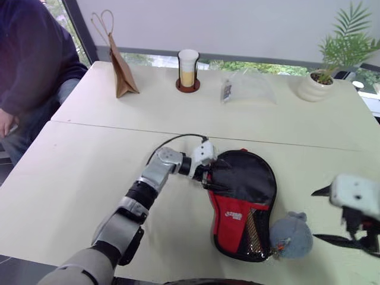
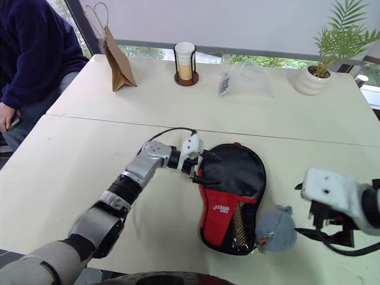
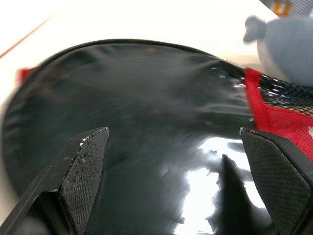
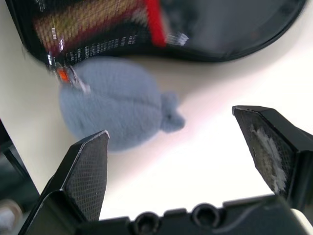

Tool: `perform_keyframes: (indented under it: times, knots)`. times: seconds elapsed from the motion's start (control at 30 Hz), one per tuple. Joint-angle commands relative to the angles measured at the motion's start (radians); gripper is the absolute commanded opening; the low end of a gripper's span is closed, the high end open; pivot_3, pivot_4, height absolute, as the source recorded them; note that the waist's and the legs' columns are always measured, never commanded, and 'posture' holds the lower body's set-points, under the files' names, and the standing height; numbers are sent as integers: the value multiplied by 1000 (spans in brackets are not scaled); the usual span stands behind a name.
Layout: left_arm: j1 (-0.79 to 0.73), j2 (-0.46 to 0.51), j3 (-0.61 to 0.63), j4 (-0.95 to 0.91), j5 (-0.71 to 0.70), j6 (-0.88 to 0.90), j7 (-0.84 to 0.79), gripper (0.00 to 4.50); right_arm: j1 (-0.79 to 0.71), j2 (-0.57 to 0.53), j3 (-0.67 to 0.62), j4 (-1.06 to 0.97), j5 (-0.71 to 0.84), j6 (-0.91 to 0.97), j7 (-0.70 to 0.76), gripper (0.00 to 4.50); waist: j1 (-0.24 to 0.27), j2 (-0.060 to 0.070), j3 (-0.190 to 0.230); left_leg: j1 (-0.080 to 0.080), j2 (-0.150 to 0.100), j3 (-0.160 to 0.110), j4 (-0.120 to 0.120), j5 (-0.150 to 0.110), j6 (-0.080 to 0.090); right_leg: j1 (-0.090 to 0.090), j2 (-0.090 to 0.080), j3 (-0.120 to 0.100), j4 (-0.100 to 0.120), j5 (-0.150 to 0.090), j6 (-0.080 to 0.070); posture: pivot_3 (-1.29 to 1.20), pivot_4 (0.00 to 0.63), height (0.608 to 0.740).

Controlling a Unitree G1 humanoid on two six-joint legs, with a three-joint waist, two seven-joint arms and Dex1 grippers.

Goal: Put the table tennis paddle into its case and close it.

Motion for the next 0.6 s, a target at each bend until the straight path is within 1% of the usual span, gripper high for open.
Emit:
perform_keyframes:
  times: [0.03, 0.17, 0.27, 0.33, 0.53, 0.6]
  knots:
    - [-66, 40, 71, -99, -79, 61, -41, 4500, -93, -42, -82, 26, 120, 119, 20, 4444, -1, 1, 3, -1, 0, 0, 0, 0, 0, -1, 0, 0, 0, 0, 0, 0, 150, 740]
    - [-93, 110, 117, -180, -141, 142, -83, 4500, -177, -76, -82, 70, 181, 194, -15, 4444, -2, 1, 5, -5, 0, 0, 2, 0, -1, -4, 0, 0, 0, 1, 2, 0, 150, 740]
    - [-102, 205, 169, -283, -208, 233, -124, 4500, -233, -75, -79, 96, 236, 250, -53, 4444, -3, 1, 5, -10, 0, 0, 2, 2, -3, -10, 0, 0, 1, 1, 2, 0, 150, 740]
    - [-97, 262, 191, -346, -242, 285, -137, 4500, -255, -65, -77, 101, 269, 280, -78, 4444, -4, 2, 6, -15, 0, 0, 2, 6, -10, -17, 0, 0, 4, 1, 2, 0, 150, 740]
    - [-3, 428, 222, -554, -328, 428, -157, 4500, -314, -43, -64, 116, 352, 348, -172, 4444, -2, 3, 6, -14, -1, 0, 2, 7, -11, -16, 0, 1, 7, 1, 1, 0, 150, 740]
    - [32, 473, 232, -612, -357, 468, -156, 4500, -318, -39, -58, 118, 368, 355, -199, 4444, -2, 3, 6, -14, -1, 0, 2, 4, -7, -16, 0, 1, 7, 1, 1, 0, 150, 740]
